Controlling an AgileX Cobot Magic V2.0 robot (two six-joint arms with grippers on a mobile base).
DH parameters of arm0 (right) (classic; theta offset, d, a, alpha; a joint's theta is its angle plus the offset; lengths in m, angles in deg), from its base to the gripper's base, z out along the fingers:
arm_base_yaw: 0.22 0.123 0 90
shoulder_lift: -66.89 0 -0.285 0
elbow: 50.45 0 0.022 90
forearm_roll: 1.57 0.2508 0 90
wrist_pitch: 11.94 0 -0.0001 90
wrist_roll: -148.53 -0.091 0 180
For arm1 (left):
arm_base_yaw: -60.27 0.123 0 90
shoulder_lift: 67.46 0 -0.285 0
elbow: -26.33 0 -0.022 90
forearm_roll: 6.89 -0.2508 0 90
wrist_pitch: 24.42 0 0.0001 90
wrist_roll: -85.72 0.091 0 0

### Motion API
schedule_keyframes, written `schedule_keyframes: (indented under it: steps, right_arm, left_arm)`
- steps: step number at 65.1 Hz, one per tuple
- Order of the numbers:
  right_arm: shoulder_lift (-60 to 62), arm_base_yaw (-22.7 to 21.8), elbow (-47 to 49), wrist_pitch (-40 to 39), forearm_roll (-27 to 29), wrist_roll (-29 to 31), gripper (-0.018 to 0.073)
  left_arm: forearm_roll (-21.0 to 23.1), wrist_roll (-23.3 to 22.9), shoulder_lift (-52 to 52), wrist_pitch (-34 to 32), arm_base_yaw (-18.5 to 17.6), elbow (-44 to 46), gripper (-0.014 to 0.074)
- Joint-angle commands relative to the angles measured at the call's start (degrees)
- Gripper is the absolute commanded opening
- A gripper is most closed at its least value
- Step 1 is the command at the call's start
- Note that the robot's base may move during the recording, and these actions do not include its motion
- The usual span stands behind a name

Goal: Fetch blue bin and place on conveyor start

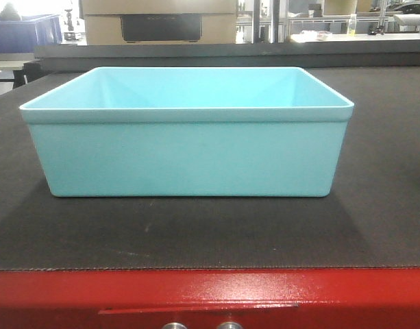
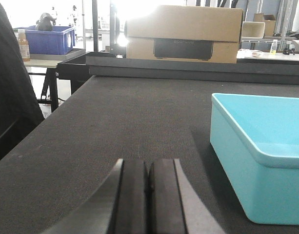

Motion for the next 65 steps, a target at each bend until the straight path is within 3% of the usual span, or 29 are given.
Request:
schedule_keyframes:
  steps: [1,18,29,39,65]
  right_arm:
    - [0.31,-0.21,-0.22,-1.29,-0.52,0.42,-0.0162]
    - [0.31,-0.21,-0.34,-1.40,0.34,0.42,-0.0162]
    - [6.60,-0.21,-2.65,0.35,0.33,0.89,-0.0162]
    - [16.51,-1.82,-10.02,0.47,4.50,5.50,-0.0162]
    - [37.79,-7.72,-27.57,0.44,5.95,5.50,-0.0162]
  left_arm:
    - [0.33,0.19,0.29,-0.62,0.16,0.09,-0.0111]
    - [0.33,0.19,0.29,-0.62,0.16,0.09,-0.0111]
    - [0.33,0.19,0.29,-0.62,0.16,0.09,-0.0111]
    - [0.33,0.19,0.29,-0.62,0.16,0.09,-0.0111]
    - [0.33,0.19,0.29,-0.62,0.16,0.09,-0.0111]
